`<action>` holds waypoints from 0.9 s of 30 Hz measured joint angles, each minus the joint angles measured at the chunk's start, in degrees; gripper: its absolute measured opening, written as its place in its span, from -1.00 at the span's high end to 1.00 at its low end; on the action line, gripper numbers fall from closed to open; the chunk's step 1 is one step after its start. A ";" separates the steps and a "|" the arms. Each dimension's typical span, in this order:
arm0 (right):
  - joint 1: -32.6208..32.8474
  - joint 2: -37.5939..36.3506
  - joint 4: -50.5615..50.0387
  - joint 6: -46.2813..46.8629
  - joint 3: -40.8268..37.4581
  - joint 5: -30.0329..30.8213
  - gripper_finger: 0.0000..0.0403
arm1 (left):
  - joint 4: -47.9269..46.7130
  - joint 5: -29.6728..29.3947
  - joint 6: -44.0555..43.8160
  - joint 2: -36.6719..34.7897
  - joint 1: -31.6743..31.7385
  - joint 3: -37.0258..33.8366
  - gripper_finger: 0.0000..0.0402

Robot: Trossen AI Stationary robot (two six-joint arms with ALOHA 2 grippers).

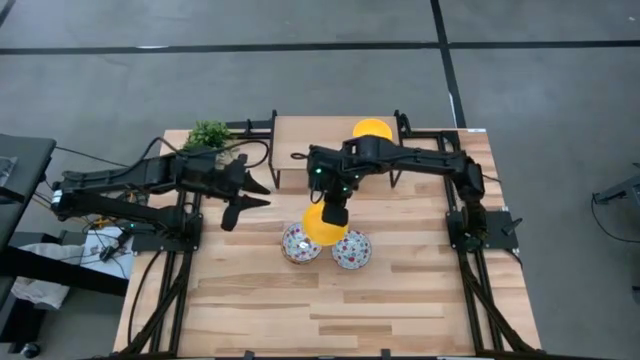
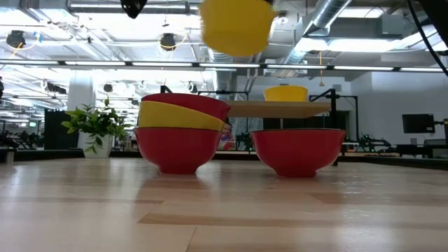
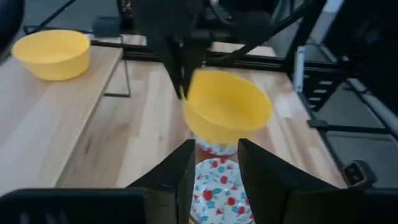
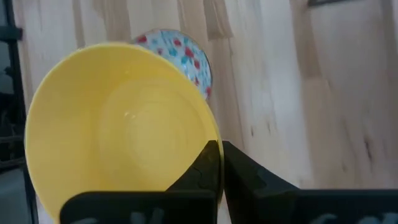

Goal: Pick & Place Mini bowls
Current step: Stack the top left yellow bowl on the other yellow bowl on the shelf

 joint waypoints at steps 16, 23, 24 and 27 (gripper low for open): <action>-5.16 -12.87 -4.29 -1.41 1.13 0.05 1.00 | 6.85 -6.01 0.05 1.87 -1.59 0.00 0.47; -9.44 -17.76 -6.64 -1.39 1.13 0.22 1.00 | 12.52 -21.53 3.04 6.66 -2.98 0.00 0.47; -10.25 -18.31 -6.72 -1.39 1.13 0.22 1.00 | 13.30 -23.62 4.22 7.53 -3.62 0.00 0.47; -12.94 -19.42 -7.89 -1.39 1.15 0.18 1.00 | 16.83 -28.20 7.85 10.55 -5.78 0.00 0.47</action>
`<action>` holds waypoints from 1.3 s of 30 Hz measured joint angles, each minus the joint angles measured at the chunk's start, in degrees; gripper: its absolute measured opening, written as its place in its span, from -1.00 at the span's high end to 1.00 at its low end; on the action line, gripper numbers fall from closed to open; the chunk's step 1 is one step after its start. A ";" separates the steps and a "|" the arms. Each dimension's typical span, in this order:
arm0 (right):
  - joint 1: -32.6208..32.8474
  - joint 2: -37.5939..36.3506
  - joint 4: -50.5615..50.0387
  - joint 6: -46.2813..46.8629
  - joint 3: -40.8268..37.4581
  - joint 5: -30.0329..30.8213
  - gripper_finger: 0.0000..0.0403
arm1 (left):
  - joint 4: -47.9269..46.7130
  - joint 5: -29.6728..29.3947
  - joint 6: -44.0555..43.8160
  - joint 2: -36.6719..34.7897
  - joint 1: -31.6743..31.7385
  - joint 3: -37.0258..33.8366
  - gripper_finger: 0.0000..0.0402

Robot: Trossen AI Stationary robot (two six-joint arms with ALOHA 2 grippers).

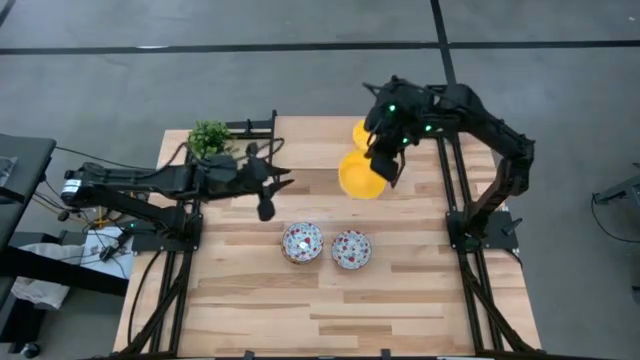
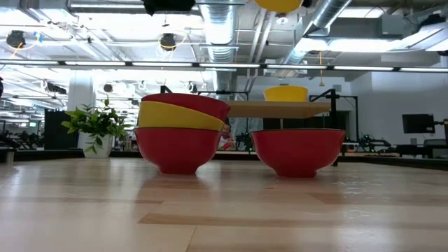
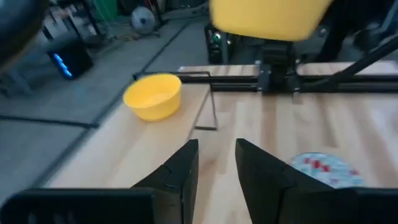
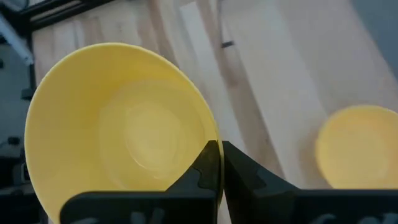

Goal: Pick & Place Mini bowls
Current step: Stack the top left yellow bowl on the other yellow bowl on the shelf

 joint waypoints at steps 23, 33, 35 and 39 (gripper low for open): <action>-23.66 1.20 -3.88 -2.36 -0.04 -0.22 1.00 | 8.11 -0.92 -1.04 7.08 -2.46 0.00 0.47; -28.98 8.51 -4.59 -3.32 -0.06 -0.03 1.00 | 8.40 -0.91 -1.08 7.08 -2.46 0.00 0.47; -29.84 9.85 -4.58 -4.42 -0.06 -0.22 1.00 | 8.40 -0.89 -1.07 7.08 -2.46 0.00 0.47; -31.54 12.16 -4.54 -5.93 -0.06 -0.22 1.00 | 8.40 -0.89 -1.07 7.08 -2.46 0.00 0.47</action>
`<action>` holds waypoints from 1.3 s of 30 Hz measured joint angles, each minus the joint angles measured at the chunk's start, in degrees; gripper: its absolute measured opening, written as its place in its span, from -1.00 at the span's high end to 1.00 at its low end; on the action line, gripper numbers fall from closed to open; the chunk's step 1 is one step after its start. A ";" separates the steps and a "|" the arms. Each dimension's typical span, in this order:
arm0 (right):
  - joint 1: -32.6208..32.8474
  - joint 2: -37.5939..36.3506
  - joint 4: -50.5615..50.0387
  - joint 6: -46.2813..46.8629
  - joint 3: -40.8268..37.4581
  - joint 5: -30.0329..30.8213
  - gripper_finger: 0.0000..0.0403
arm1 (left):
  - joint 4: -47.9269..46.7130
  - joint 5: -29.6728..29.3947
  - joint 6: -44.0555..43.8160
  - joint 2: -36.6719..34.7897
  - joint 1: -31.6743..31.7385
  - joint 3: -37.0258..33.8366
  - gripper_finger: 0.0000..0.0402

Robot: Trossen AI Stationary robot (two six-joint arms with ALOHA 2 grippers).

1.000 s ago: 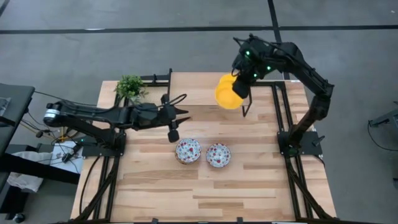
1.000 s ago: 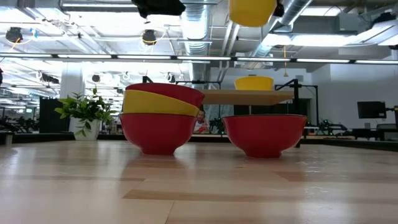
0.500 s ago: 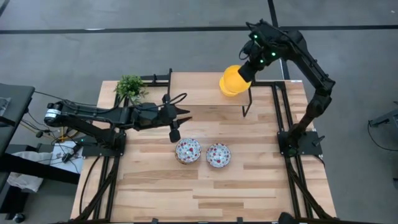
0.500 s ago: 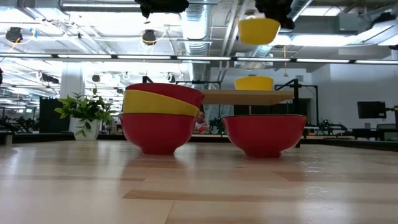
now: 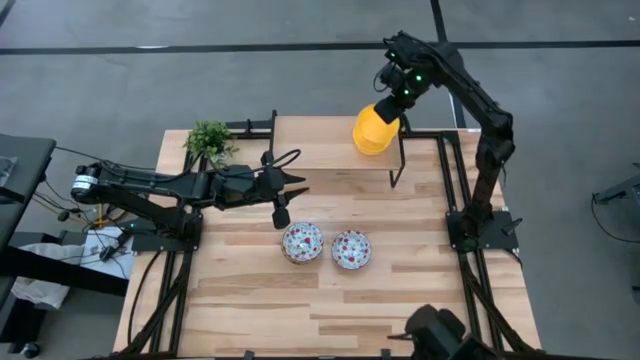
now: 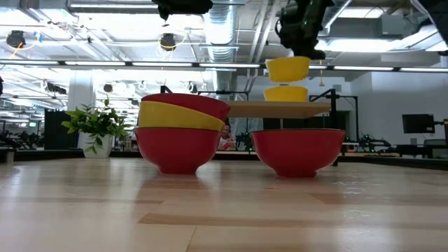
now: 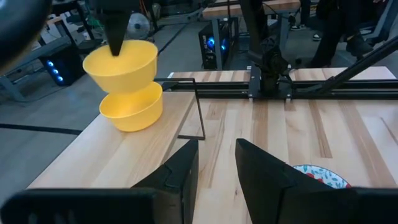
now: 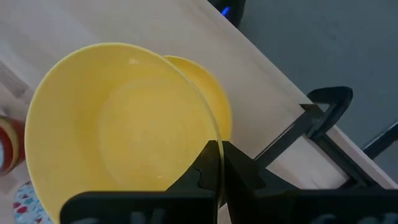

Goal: Pick & Place Mini bowls
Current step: Stack the top left yellow bowl on the other yellow bowl on the shelf

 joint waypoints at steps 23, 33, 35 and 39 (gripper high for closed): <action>-2.25 3.33 3.02 -4.75 -1.03 -4.77 1.00 | 0.00 0.02 -1.31 -0.04 0.00 0.00 0.47; -2.25 3.30 4.25 -5.58 -1.57 -4.55 1.00 | 0.02 0.02 -1.31 -0.04 -0.01 0.00 0.47; -2.25 3.30 4.21 -5.63 -1.57 -4.50 1.00 | 0.02 0.02 -1.29 -0.04 0.00 0.00 0.47; -2.23 3.30 4.12 -6.10 -1.57 -4.44 1.00 | 0.02 0.02 -1.31 -0.04 0.00 0.00 0.47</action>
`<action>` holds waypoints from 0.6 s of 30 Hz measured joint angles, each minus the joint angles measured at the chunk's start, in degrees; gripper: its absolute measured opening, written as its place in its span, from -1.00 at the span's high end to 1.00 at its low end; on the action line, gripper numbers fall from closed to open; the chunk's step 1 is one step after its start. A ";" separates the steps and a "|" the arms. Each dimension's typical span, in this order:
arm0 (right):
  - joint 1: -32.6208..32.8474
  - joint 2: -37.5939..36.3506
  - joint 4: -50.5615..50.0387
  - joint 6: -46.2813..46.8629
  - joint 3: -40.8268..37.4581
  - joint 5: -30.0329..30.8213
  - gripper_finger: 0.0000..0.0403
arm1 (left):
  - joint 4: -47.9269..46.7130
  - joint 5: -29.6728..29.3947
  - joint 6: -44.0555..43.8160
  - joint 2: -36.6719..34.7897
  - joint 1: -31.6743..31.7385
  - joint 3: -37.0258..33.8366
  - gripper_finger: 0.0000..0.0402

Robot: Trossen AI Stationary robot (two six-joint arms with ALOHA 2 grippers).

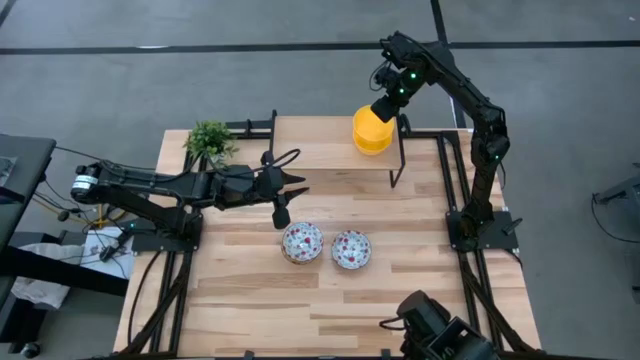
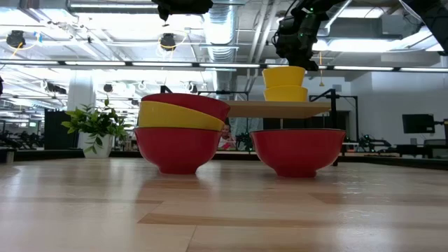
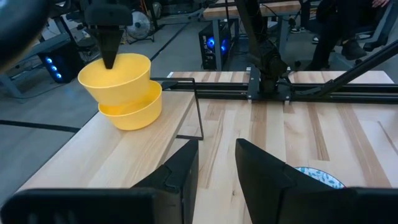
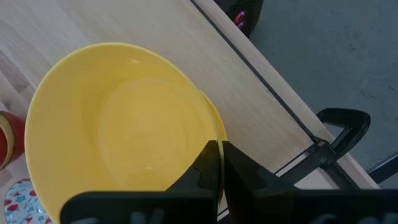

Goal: Pick & Place Mini bowls
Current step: Stack the top left yellow bowl on the other yellow bowl on the shelf

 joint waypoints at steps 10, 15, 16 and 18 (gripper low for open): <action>0.39 -0.02 -0.02 -0.16 0.00 0.00 1.00 | 0.00 0.00 0.00 0.00 0.00 0.00 0.47; 0.37 -0.02 -1.25 -1.60 -0.06 -0.02 1.00 | 0.00 0.00 -0.22 0.00 -0.02 0.00 0.47; 0.43 -0.08 -0.80 -1.84 -0.35 -0.06 1.00 | 0.00 0.00 -0.22 0.00 0.00 0.00 0.47; 0.72 -0.12 -0.35 -1.96 -1.08 -0.04 1.00 | 0.00 0.00 -0.22 0.00 -0.02 0.00 0.47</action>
